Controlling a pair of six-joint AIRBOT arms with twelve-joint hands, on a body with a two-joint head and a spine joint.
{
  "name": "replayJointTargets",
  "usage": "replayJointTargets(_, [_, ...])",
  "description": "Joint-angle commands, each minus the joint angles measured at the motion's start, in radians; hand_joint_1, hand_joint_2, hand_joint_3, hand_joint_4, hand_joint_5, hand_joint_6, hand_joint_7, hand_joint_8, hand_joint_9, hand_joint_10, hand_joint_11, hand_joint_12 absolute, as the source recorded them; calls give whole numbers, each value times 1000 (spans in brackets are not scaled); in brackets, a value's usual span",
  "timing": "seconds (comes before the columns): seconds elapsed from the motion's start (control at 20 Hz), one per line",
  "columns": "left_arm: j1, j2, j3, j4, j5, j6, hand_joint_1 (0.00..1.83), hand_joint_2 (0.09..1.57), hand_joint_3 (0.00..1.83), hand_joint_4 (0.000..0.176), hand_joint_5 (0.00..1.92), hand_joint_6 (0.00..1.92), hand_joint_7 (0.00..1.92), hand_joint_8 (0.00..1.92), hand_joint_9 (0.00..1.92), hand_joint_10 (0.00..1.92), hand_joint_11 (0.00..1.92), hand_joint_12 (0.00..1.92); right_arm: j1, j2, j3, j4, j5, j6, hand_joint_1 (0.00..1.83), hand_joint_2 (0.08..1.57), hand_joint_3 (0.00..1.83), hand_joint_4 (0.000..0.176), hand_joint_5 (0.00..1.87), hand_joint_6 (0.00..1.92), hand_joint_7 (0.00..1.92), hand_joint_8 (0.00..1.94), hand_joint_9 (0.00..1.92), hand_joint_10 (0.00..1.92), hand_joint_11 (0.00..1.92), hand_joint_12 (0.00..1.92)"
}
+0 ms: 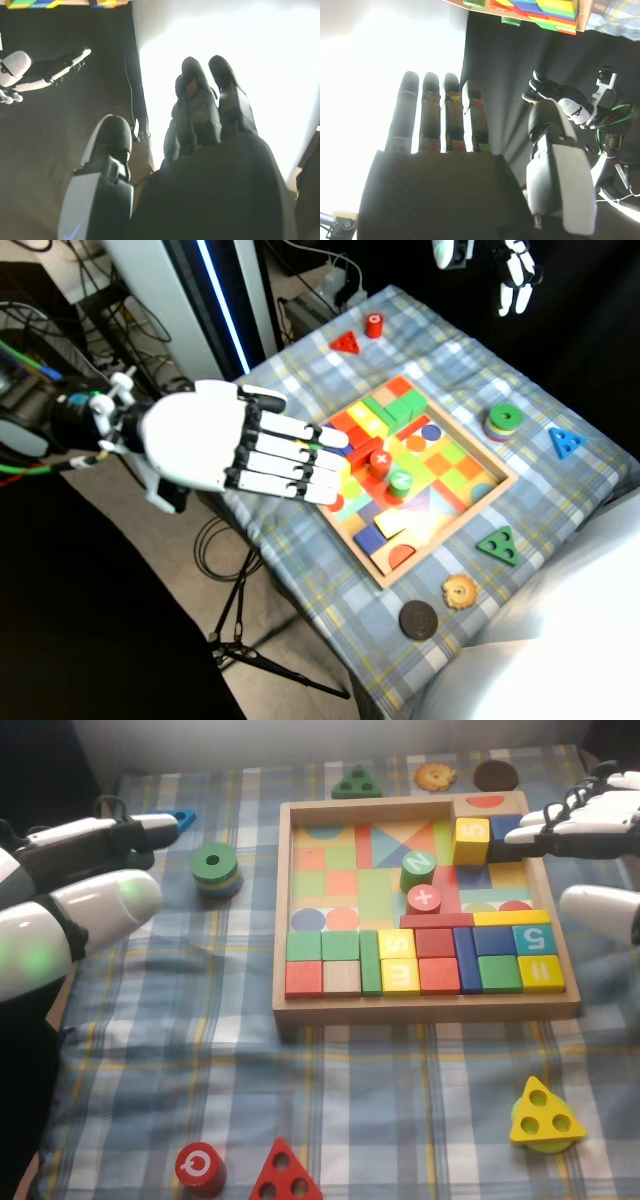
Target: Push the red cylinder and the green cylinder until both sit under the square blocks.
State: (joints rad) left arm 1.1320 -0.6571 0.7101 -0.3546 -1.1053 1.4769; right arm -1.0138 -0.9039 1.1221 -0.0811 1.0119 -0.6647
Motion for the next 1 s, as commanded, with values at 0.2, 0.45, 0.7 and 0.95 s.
replayJointTargets(0.2, [-12, -4, 7, 5, -110, -6, 0, 1279, 8, 137, 436, 8, 456, 0, 430, 0, 68, 512, 112, -51, 63, -101, 10, 78, 0, 1360, 0, 14, 457, 0, 426, 0, 372, 0, 174, 471])
replayJointTargets(0.45, [-12, -5, 9, 4, -108, -8, 0, 1313, 12, 104, 442, 1, 427, 2, 417, 2, 68, 516, 240, -128, 155, -306, -137, 207, 0, 1217, 2, 100, 381, 1, 198, 0, 177, 0, 22, 547])
replayJointTargets(0.7, [-13, -7, 9, 5, -106, -9, 0, 1326, 7, 124, 437, 0, 474, 11, 458, 12, 85, 540, 294, -164, 187, -386, -210, 221, 0, 1178, 0, 137, 427, 2, 6, 0, 3, 0, 0, 122])
replayJointTargets(0.95, [-13, -6, 12, 7, -102, -17, 6, 1342, 1, 122, 401, 0, 468, 0, 459, 0, 27, 584, 302, -187, 218, -400, -264, 221, 0, 1119, 0, 176, 497, 21, 0, 0, 0, 0, 0, 0])
